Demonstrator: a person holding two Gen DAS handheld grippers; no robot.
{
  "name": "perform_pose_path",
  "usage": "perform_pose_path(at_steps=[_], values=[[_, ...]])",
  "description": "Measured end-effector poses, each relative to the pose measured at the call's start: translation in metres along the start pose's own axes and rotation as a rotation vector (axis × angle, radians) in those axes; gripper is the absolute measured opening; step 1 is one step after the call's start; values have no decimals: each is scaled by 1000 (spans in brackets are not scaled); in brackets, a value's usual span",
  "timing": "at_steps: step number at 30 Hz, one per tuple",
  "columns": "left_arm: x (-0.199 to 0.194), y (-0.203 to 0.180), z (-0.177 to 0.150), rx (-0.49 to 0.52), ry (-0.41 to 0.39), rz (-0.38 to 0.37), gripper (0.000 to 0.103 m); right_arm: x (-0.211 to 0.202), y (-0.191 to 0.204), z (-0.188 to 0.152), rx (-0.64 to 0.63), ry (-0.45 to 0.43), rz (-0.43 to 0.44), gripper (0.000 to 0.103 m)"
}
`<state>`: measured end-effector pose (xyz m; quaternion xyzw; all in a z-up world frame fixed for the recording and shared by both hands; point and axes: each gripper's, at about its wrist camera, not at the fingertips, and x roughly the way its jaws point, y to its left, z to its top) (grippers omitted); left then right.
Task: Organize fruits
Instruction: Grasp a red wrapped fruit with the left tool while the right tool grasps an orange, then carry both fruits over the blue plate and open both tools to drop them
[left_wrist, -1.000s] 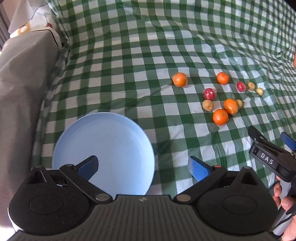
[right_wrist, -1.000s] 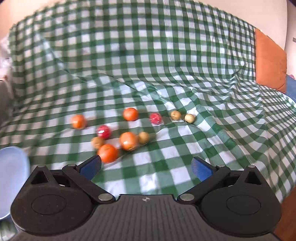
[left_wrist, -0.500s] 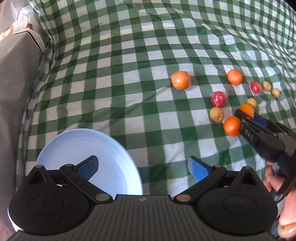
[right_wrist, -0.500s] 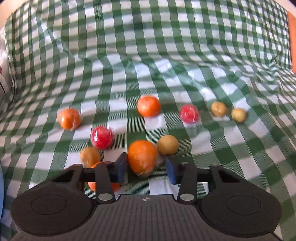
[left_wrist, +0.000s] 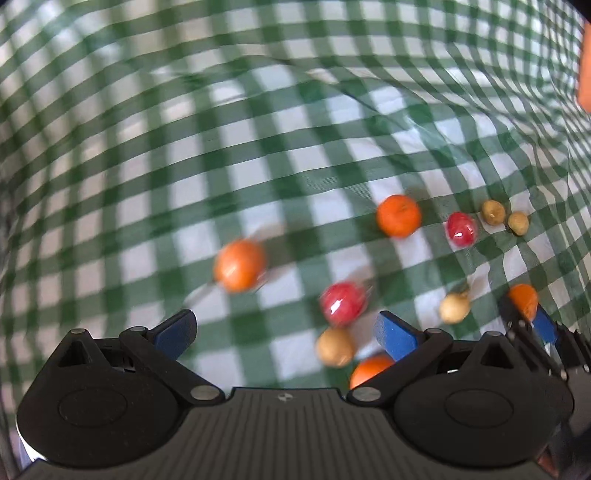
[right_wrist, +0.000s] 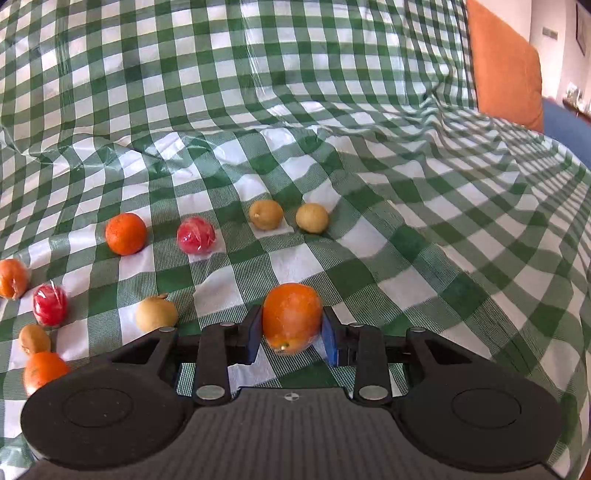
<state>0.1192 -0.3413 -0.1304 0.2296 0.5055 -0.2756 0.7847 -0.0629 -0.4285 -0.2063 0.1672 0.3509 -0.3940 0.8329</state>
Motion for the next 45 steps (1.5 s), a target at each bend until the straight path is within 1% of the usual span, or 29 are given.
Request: perform_pose_path(at_steps=[3,5,6,7,8,9,11,13,15,18,20,23,25,27,29,31,33,36,39,42,45], values=[[23,-13,9,55,39,3,103,2,-1,-1,2,-4,4,35],[35,-19,11,74,70,4,101,4,0,0,-2,-6,2,35],[39,-21,11,76,73,3,92,0,1,-1,-3,-7,1,35],[42,-22,11,76,74,0,69,1,2,-1,-4,-8,1,35],[43,-23,11,70,76,-24,58,-1,3,0,-6,-8,0,35],[41,-22,11,51,73,-65,34,0,4,0,-8,-9,-1,35],[32,-22,9,56,51,-52,33,0,5,2,-16,-12,-2,35],[21,-19,5,67,9,-36,33,-1,4,3,-16,-15,-1,35],[6,-11,2,47,-10,-25,33,0,3,4,-4,-18,1,35],[-28,15,-14,1,-42,-18,33,-2,1,5,14,-32,0,35],[-53,34,-32,-26,-53,8,33,-4,-3,4,31,-50,-17,35],[-90,66,-69,-69,-52,69,33,-16,-6,3,39,-94,-50,35],[-111,90,-98,-104,-44,106,33,-33,-8,3,32,-122,-58,35],[-131,110,-127,-137,-37,137,33,-60,-7,5,20,-151,-41,35],[-149,128,-157,-162,-29,161,33,-98,-8,4,14,-177,12,35],[-165,141,-183,-187,-21,167,33,-141,-5,-5,-16,-184,96,35],[-179,150,-208,-201,-22,160,33,-182,1,-18,-50,-155,213,35],[-200,157,-240,-227,-35,146,33,-234,17,-40,-115,-100,341,35],[-217,164,-265,-256,-57,114,33,-270,42,-57,-177,-62,432,35],[-229,168,-287,-274,-79,101,33,-297,69,-66,-271,-67,499,35],[-237,171,-299,-294,-97,91,33,-315,88,-72,-343,-80,536,35]])
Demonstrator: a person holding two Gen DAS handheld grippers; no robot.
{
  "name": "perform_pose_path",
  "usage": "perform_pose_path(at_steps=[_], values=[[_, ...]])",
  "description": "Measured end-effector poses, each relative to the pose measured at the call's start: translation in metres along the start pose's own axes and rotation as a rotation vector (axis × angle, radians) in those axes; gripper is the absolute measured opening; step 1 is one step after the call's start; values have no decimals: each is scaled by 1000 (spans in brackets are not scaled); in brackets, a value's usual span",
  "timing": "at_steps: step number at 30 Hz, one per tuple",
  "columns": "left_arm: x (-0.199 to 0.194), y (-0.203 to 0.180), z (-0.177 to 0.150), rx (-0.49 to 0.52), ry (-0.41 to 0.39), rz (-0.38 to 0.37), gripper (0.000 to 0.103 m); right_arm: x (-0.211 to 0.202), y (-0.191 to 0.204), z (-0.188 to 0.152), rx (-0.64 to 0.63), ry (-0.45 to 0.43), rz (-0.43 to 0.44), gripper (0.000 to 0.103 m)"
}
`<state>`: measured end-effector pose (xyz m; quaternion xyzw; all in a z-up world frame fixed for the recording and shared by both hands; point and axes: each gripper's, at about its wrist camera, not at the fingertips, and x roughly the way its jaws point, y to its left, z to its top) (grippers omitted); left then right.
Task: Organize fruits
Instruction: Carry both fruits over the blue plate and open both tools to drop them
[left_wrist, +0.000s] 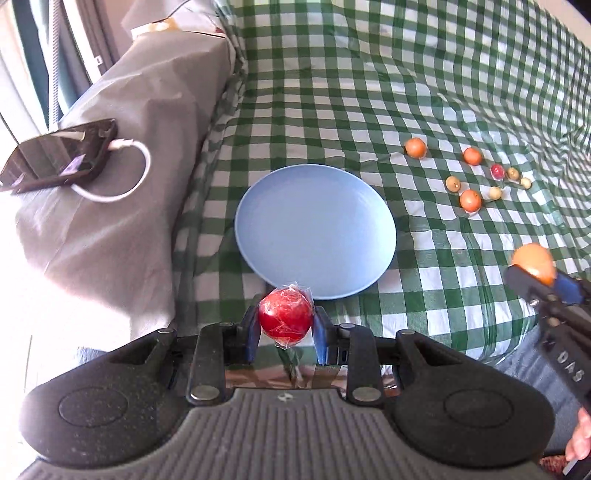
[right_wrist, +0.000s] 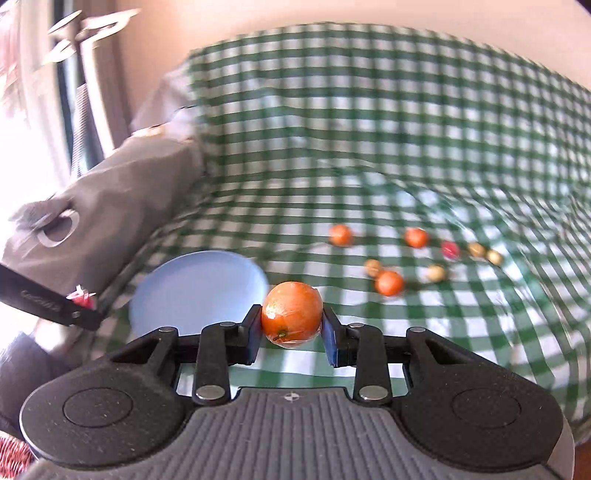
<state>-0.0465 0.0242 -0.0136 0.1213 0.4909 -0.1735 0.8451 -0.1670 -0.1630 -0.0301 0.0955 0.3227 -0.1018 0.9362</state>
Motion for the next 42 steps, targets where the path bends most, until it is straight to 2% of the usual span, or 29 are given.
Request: perform_pose_path(at_steps=[9,16,24,39,41,42], values=[[-4,10,-7,7,-43,-6,33,-6,40,0,-101,28,28,35],[16,11,12,0,-45,-14,33,8,49,1,-121,54,31,35],[59,9,39,5,6,-4,33,51,66,4,-140,118,66,35],[147,6,79,33,100,44,34,147,72,7,-158,261,67,35],[150,5,82,38,96,35,50,156,73,7,-162,270,67,35],[149,5,84,38,90,31,75,159,74,7,-165,274,73,36]])
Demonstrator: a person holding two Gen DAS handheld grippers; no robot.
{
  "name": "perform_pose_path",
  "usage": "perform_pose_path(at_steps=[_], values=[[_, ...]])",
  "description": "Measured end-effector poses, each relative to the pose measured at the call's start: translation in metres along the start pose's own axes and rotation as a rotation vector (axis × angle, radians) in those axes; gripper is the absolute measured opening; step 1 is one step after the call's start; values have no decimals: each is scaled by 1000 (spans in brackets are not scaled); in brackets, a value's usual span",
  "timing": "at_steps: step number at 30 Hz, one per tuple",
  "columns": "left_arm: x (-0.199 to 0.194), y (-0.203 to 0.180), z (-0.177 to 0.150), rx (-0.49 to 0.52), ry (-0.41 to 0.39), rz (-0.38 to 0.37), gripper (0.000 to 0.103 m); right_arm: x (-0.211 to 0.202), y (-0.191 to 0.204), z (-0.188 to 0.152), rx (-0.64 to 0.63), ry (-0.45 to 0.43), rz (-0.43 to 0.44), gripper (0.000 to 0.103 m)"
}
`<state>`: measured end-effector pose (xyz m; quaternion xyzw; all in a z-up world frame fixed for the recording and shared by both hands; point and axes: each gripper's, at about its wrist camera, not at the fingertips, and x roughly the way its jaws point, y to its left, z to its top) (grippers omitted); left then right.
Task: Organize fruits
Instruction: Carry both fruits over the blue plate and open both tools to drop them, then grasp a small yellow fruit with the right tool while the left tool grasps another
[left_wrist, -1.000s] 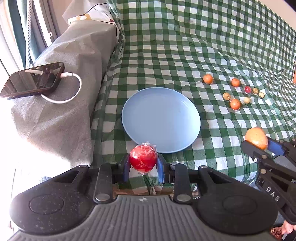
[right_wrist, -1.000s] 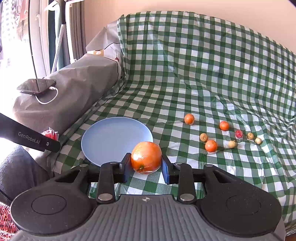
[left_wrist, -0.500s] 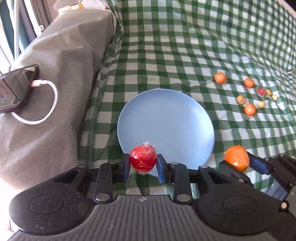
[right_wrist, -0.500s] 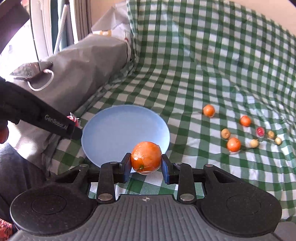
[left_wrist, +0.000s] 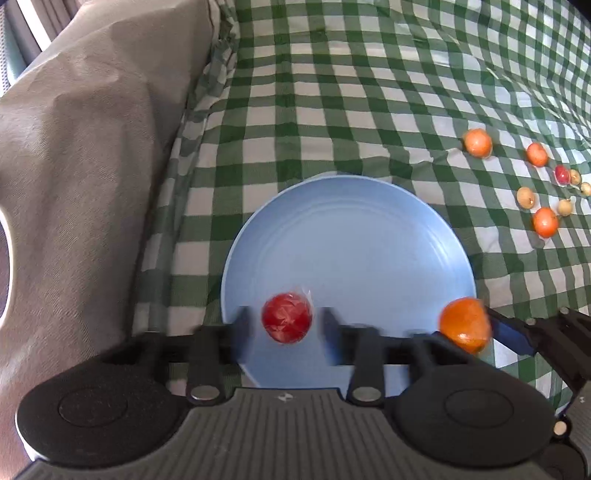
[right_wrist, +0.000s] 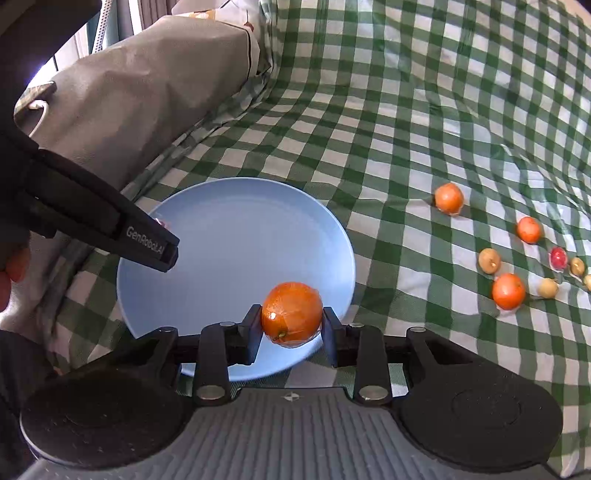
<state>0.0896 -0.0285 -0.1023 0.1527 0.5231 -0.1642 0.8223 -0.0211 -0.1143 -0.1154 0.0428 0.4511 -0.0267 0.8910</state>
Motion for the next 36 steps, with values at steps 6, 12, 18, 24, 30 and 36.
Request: perform_pose_path(at_steps=[6,12,18,24,30,36], values=[[-31,1,-4,-5,-87,-41,103,-19,-5,5,4,-78,-56,86],[-66,2,-31,-30,-105,-51,103,-72,-8,-17,14,-83,-35,95],[-100,2,-66,-52,-128,-40,103,-121,-7,-43,60,-131,-57,98],[-122,2,-81,-43,-168,-24,103,-146,-14,-46,102,-199,-81,99],[-140,-2,-86,-51,-188,-26,103,-167,-21,-53,155,-257,-93,99],[-144,-13,-87,-37,-188,-30,103,-184,-43,-64,242,-287,-113,99]])
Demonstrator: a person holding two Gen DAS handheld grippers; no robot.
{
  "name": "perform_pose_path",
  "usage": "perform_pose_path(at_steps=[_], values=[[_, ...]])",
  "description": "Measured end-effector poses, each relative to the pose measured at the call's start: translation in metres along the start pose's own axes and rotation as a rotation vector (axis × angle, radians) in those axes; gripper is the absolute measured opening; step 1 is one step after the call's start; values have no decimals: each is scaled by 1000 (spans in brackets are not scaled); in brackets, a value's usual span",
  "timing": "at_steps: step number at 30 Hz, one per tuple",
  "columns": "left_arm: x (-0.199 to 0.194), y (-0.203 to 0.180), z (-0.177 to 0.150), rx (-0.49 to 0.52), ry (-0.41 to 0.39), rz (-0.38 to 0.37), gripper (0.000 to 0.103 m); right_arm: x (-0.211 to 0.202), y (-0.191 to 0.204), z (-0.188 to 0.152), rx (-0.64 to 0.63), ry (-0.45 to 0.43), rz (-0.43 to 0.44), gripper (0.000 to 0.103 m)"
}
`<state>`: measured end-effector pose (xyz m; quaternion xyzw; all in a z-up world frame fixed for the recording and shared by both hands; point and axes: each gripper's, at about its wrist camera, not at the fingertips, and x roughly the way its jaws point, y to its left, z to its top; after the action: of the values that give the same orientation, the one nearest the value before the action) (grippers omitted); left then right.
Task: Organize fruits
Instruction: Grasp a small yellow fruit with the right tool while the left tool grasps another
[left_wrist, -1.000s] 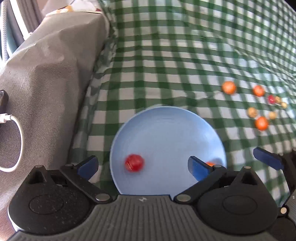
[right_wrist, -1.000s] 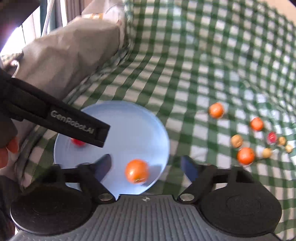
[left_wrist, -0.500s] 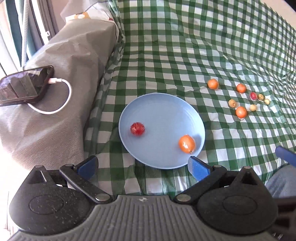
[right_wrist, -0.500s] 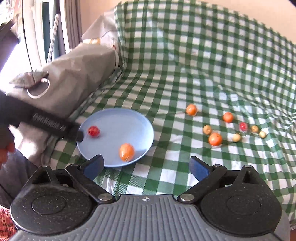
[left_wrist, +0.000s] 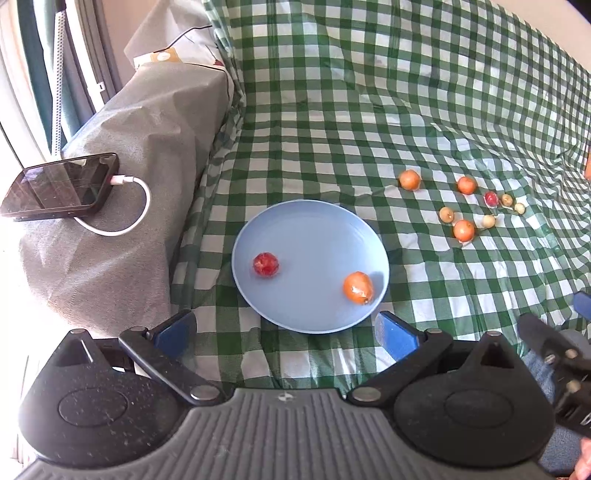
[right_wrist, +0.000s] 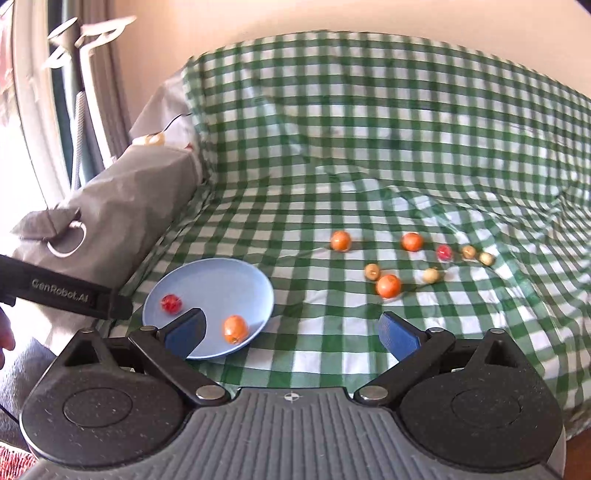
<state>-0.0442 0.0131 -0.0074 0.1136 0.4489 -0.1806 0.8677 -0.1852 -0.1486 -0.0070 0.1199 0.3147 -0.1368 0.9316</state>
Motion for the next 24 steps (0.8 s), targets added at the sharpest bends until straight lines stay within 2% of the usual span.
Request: perform_pose_path(at_steps=[11,24], values=[[15,-35,13,38,23,-20,103,-6,-71,-4,190,-56,-149,100],[60,-96,55,110,51,-47,103,38,-133,-9,301,-1,-252,100]])
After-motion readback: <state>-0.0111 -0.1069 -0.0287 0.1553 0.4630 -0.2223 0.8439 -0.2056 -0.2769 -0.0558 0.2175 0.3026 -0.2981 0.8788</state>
